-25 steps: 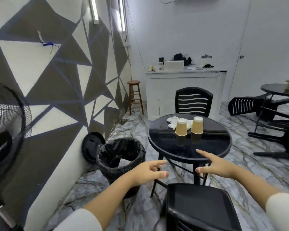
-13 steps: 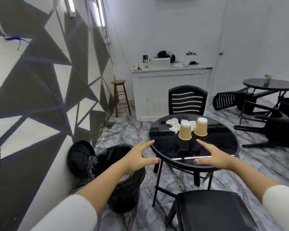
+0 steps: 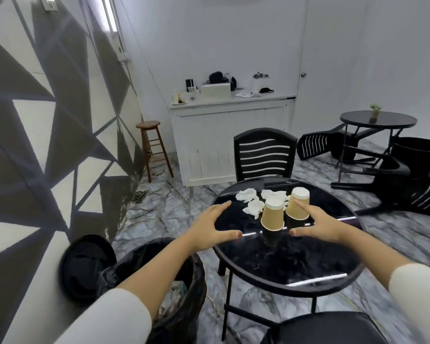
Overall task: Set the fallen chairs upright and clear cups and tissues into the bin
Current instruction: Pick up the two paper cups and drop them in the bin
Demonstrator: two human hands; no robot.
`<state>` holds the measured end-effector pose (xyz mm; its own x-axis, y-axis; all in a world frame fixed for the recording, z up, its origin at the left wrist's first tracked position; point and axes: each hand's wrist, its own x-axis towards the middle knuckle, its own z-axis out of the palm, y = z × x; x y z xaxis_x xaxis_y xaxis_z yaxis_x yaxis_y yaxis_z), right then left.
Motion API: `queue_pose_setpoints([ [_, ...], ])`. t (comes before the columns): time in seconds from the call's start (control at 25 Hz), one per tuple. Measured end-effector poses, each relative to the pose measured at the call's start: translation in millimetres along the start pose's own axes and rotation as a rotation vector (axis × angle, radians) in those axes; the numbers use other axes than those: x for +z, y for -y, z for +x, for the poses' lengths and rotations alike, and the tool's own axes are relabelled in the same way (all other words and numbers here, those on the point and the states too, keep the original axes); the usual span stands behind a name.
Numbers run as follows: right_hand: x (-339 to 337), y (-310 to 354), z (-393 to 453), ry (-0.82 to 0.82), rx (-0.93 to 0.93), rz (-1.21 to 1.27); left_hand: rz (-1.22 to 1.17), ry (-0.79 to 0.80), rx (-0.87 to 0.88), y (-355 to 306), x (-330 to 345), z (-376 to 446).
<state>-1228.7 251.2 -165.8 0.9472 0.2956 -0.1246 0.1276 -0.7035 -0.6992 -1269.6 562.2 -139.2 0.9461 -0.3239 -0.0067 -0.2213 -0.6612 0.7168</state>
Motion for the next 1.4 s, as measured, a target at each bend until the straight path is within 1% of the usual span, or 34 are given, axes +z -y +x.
queue_pose_setpoints([
  [0.16,-0.6,-5.2,35.1,-0.012,0.025,0.002,-0.028,0.059,0.009,24.9,-3.1,58.7],
  [0.28,-11.1,-13.2,60.5,-0.057,0.131,0.017,-0.022,0.088,0.050,36.9,-3.0,107.1],
  [0.44,-19.1,-36.9,98.2,-0.155,0.251,0.074,-0.076,0.229,0.159,47.3,1.3,184.2],
  [0.6,-21.8,-53.6,125.8,-0.221,0.318,0.095,-0.118,0.326,0.190,57.9,24.8,246.0],
  [0.76,-20.6,-78.0,143.8,-0.290,0.327,0.141,-0.112,0.451,0.247,64.1,64.2,288.8],
  [0.88,-28.4,-100.3,164.3,-0.319,0.316,0.133,-0.101,0.455,0.247,63.0,89.9,309.6],
  [1.0,-37.8,-124.9,192.9,-0.279,0.280,0.110,-0.099,0.458,0.203,62.1,111.3,319.5],
  [1.2,-40.5,-155.9,235.9,-0.137,0.202,0.086,-0.149,0.451,0.109,62.8,128.9,331.1],
  [1.32,-38.4,-162.5,246.3,-0.135,0.167,0.081,-0.160,0.445,0.080,60.6,130.9,335.5],
  [1.4,-36.4,-164.4,247.6,-0.159,0.150,0.131,-0.184,0.434,0.059,61.3,133.1,336.4],
])
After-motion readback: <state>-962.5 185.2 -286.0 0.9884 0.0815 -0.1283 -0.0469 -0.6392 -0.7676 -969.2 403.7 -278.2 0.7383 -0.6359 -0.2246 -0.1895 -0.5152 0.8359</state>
